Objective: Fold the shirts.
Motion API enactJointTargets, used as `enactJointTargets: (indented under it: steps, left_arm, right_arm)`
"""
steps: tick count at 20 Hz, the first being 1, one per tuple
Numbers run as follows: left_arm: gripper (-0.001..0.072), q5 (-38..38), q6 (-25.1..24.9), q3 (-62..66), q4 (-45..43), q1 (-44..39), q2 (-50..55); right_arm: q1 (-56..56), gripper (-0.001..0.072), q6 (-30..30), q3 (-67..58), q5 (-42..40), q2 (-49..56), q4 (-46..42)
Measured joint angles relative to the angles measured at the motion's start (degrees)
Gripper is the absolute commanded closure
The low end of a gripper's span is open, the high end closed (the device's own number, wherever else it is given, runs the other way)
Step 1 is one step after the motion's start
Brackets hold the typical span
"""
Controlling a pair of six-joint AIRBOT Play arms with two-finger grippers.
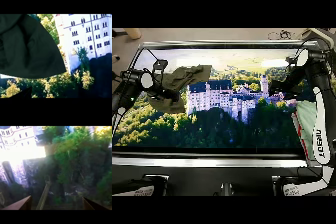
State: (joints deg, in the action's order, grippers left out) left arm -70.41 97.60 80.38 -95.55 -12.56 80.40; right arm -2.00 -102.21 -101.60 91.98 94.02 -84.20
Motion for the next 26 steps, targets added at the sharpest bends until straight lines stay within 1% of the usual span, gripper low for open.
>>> enactJointTargets:
  steps: [20, 23, 25, 26]
  left_arm:
    - [-0.0010, 0.35, 0.15, 0.00, 0.22, -0.20, 0.09]
    - [-0.0005, 1.40, 0.33, 0.02, 0.92, -0.26, 0.33]
    - [-0.0005, 3.19, 2.21, 0.35, -0.92, 2.19, 1.07]
    - [-0.0005, 4.02, 4.00, 0.55, -1.40, 4.98, 1.70]
  right_arm:
    - [0.00, 0.0027, 0.00, 0.00, 0.00, 0.00, 0.00]
    - [0.00, 0.0024, 0.04, 0.00, -2.51, 0.00, -0.04]
    - [0.00, 0.0024, 0.90, 0.00, -5.31, 0.00, -0.57]
    - [0.00, 0.0024, 1.31, 0.00, -6.29, 0.00, -0.90]
